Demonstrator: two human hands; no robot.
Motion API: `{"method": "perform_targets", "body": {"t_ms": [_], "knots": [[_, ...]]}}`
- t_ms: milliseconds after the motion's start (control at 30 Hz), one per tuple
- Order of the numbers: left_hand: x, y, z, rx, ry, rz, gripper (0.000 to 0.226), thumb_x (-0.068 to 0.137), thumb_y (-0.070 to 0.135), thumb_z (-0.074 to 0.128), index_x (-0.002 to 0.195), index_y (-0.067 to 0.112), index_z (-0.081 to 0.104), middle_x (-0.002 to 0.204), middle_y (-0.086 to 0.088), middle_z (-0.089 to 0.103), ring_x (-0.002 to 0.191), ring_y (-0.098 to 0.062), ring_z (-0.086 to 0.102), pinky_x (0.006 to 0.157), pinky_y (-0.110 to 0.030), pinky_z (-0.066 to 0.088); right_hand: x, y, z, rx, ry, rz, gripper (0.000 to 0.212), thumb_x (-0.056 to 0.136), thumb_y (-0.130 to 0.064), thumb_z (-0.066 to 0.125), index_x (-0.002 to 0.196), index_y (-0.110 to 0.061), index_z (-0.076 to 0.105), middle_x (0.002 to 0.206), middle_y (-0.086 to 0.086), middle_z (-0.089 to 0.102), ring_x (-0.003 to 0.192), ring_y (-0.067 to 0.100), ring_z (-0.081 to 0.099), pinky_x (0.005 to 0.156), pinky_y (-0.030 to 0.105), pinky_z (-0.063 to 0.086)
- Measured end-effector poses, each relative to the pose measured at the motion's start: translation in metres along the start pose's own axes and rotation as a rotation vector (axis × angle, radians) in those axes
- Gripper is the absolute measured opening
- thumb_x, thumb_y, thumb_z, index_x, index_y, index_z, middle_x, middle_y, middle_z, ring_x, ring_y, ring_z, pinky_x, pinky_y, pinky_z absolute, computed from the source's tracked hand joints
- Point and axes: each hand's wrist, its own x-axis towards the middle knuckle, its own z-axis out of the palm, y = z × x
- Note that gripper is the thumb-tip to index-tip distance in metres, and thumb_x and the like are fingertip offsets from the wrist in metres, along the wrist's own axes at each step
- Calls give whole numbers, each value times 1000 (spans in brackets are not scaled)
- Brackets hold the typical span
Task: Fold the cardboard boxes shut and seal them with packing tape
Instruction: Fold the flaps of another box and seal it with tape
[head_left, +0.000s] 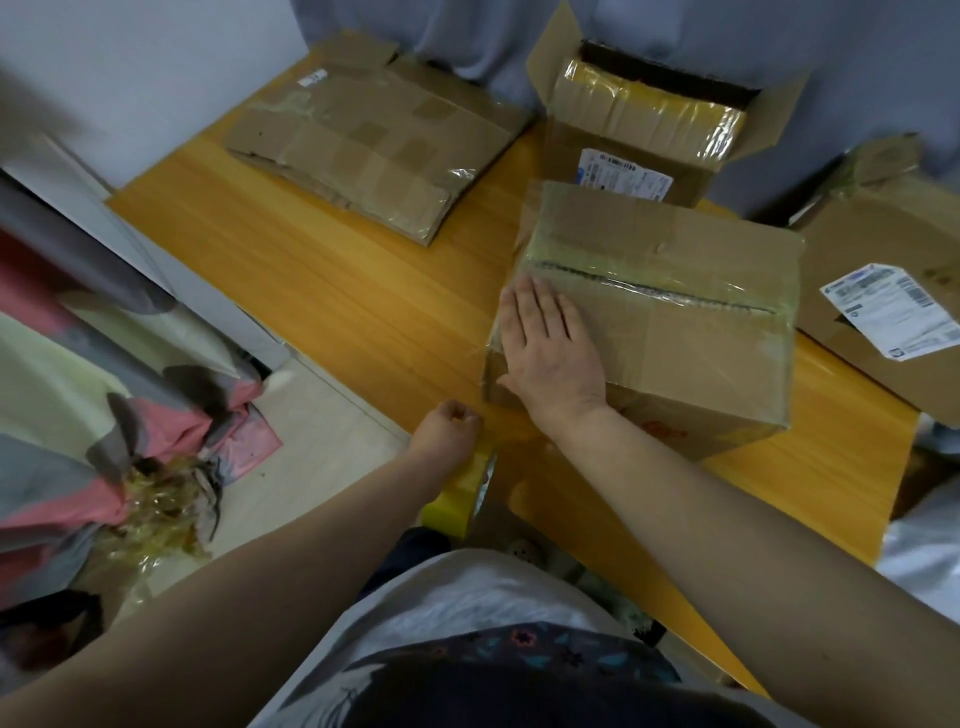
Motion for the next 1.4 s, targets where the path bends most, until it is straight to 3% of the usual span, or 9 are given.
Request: {"method": "perform_targets", "body": {"t_ms": [133, 233, 367, 500, 567, 867, 1033, 1167, 1400], "knots": [[-9, -3, -14, -139, -32, -3, 7, 93, 28, 55, 95, 21, 57, 89, -5, 58, 83, -26, 61, 81, -39, 54, -3, 5, -2, 138, 29, -35, 85, 89, -34, 59, 150, -3, 10, 157, 19, 12, 146, 31, 12, 117, 41, 8], [-16, -4, -28, -271, -51, -6, 8, 88, 21, 58, 82, 24, 56, 96, -13, 61, 101, -38, 62, 90, -52, 52, -12, 8, -14, 513, 230, -84, 61, 79, -23, 55, 137, -6, 46, 145, 17, 41, 134, 32, 38, 112, 40, 26], [-15, -3, -45, -386, -53, 33, 12, 89, 10, 55, 86, 22, 56, 96, -14, 58, 97, -37, 60, 91, -44, 51, -29, -16, -27, 855, 341, -129, 30, 80, -10, 44, 98, -7, 67, 102, 10, 63, 86, 22, 62, 68, 29, 54], [-14, -4, -63, -451, -4, 54, 16, 88, 6, 56, 87, 22, 56, 95, -11, 59, 88, -28, 58, 83, -42, 51, -17, -42, -38, 960, -165, 54, 44, 100, -25, 42, 140, -8, 40, 136, 10, 48, 119, 25, 52, 96, 35, 46], [-14, -5, -72, -480, 2, 66, 19, 88, 5, 57, 86, 24, 56, 95, -12, 60, 87, -29, 59, 79, -43, 52, -7, -50, -41, 1050, -271, 133, 50, 100, -30, 43, 144, -9, 34, 137, 9, 49, 113, 28, 57, 97, 40, 47], [-13, -18, -101, -641, -14, 92, 27, 87, -1, 56, 96, 24, 56, 97, -11, 63, 83, -29, 62, 73, -38, 52, 25, -78, -51, 1264, -171, 158, 28, 92, -15, 59, 119, -16, 51, 86, -10, 55, 87, 11, 57, 79, 29, 48], [-9, -19, -118, -693, -16, 120, 22, 91, 3, 53, 98, 23, 53, 82, -5, 64, 58, -16, 65, 50, -27, 50, 36, -90, -54, 1337, -158, 130, 14, 92, -12, 58, 103, -16, 52, 92, -8, 55, 87, 4, 53, 65, 10, 42], [-1, -18, -126, -708, 22, 129, 11, 98, 30, 49, 91, 22, 48, 66, 5, 62, 50, -7, 62, 45, -23, 49, 47, -97, -57, 1323, -145, 61, 11, 93, -10, 56, 100, -17, 61, 95, -10, 60, 93, 4, 57, 80, 18, 48], [15, -12, -141, -700, 34, 130, 19, 100, 33, 43, 84, 24, 47, 69, 4, 52, 50, -6, 54, 44, -22, 44, 68, -101, -62, 1190, -137, 9, 24, 93, -20, 57, 114, -15, 68, 113, 0, 66, 104, 12, 59, 83, 18, 44]]}}
